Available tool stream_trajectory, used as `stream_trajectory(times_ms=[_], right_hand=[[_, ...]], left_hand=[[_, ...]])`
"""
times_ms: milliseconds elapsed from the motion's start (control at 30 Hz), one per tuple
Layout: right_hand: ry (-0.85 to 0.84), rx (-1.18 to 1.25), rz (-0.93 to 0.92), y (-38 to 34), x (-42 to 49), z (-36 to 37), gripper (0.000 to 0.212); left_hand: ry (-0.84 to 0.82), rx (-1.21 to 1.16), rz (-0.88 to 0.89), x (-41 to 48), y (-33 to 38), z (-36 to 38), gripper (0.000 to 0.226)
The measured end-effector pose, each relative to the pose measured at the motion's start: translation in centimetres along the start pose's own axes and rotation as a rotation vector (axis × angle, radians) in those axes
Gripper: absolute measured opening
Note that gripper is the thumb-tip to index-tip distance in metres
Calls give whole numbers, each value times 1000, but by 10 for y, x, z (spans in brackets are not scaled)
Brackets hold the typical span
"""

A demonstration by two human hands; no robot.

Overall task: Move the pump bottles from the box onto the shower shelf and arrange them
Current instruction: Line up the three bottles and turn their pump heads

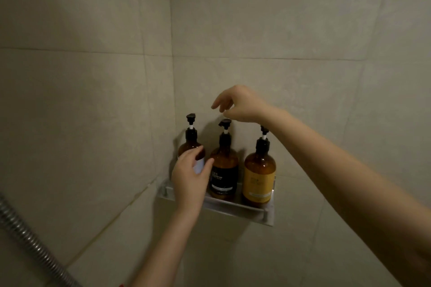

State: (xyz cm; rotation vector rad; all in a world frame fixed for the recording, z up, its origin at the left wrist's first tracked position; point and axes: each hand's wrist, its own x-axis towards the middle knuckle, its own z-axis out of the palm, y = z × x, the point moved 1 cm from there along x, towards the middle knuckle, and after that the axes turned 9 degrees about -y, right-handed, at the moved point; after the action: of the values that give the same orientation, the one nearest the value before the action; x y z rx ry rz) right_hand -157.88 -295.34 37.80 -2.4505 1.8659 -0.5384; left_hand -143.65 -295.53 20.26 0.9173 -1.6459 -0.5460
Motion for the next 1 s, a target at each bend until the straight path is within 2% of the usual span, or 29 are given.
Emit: stream_trajectory(times_ms=[67,133,300,433,667,833,1000], right_hand=[[59,43,-17,-10,8,3,24],[76,91,-28,-21,17,10,18],[51,84,37,-37,41,30,24],[33,70,98,-41,53,40,30],[76,51,163,-46,60,44,33],[70,-13,175,-49,66,45,12],[46,6,144,-46,65,42,10]], left_hand=[[102,6,-29,-2,-4,-6,44],[132,30,-78,-2,-10,-8,49],[67,97,-209,6,-26,-8,62],[27,30,-190,11,-29,-10,52],[7,-43,-208,14,-38,-13,57],[24,-60,-199,14,-45,-12,60],[-6,-43,-169,14,-47,-14,74]])
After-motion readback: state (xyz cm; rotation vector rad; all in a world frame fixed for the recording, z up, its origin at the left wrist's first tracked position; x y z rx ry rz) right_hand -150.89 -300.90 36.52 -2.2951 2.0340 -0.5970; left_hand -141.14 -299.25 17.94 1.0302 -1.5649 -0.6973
